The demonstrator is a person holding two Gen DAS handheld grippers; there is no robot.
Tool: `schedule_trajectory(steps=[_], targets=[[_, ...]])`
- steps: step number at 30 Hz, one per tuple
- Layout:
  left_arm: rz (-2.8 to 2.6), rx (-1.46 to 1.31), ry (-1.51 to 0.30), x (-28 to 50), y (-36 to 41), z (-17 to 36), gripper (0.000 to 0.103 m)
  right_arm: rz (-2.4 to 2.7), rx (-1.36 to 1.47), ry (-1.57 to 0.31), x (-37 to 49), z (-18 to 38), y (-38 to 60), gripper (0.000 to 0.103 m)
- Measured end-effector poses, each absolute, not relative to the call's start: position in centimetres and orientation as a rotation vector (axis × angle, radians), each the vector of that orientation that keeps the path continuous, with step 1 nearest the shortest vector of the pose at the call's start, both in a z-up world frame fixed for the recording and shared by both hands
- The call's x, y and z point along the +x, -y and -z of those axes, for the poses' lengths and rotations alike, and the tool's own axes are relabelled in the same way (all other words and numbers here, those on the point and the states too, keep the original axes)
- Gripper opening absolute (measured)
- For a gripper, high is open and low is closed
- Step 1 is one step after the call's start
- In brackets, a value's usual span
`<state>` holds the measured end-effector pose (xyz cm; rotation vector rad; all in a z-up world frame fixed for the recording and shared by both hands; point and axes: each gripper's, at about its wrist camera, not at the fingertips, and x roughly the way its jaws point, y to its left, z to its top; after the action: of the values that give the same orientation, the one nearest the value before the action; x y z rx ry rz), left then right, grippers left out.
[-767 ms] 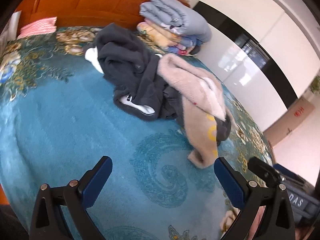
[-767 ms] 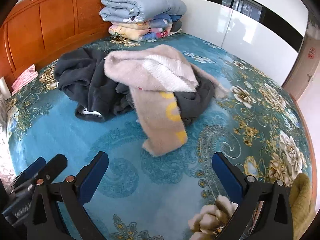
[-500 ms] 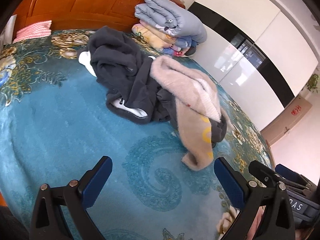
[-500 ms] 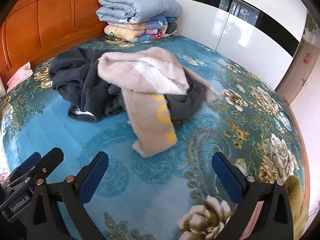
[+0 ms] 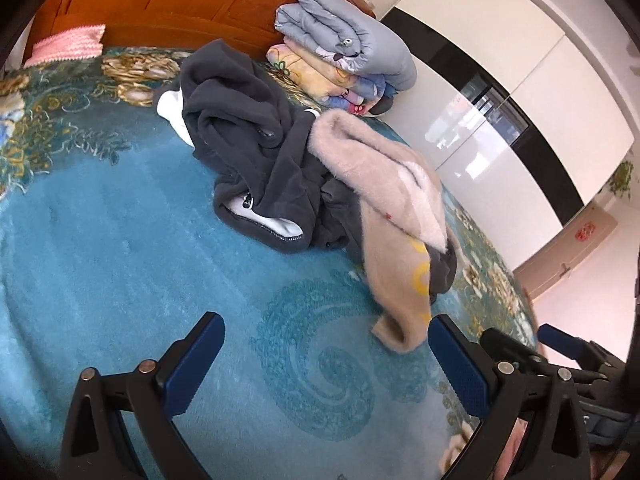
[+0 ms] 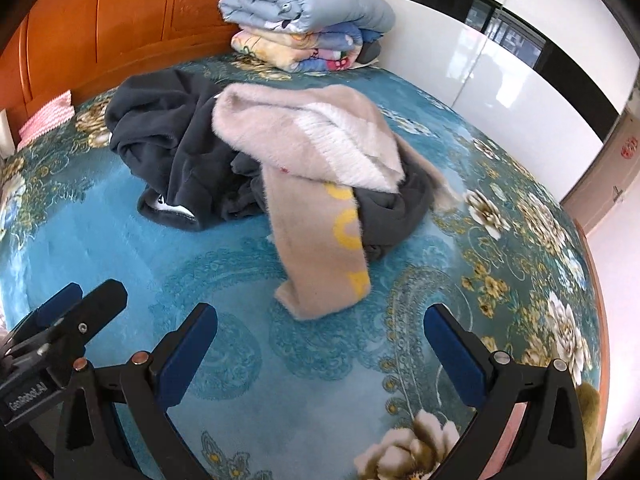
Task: Fold clothes
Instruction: 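Reach both tools toward the pink fuzzy sweater on the clothes pile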
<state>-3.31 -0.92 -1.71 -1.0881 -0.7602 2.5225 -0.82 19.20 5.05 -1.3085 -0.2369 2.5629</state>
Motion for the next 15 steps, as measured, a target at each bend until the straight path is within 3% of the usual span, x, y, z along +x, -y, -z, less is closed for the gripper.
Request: schedule_trajectory(steps=[15], targets=[[-2.429,-1.151,0.725,-7.9,0.2,5.9,0.103,-2.469,-1.432,0.347,-7.1,-0.8,-19.3,0.103]])
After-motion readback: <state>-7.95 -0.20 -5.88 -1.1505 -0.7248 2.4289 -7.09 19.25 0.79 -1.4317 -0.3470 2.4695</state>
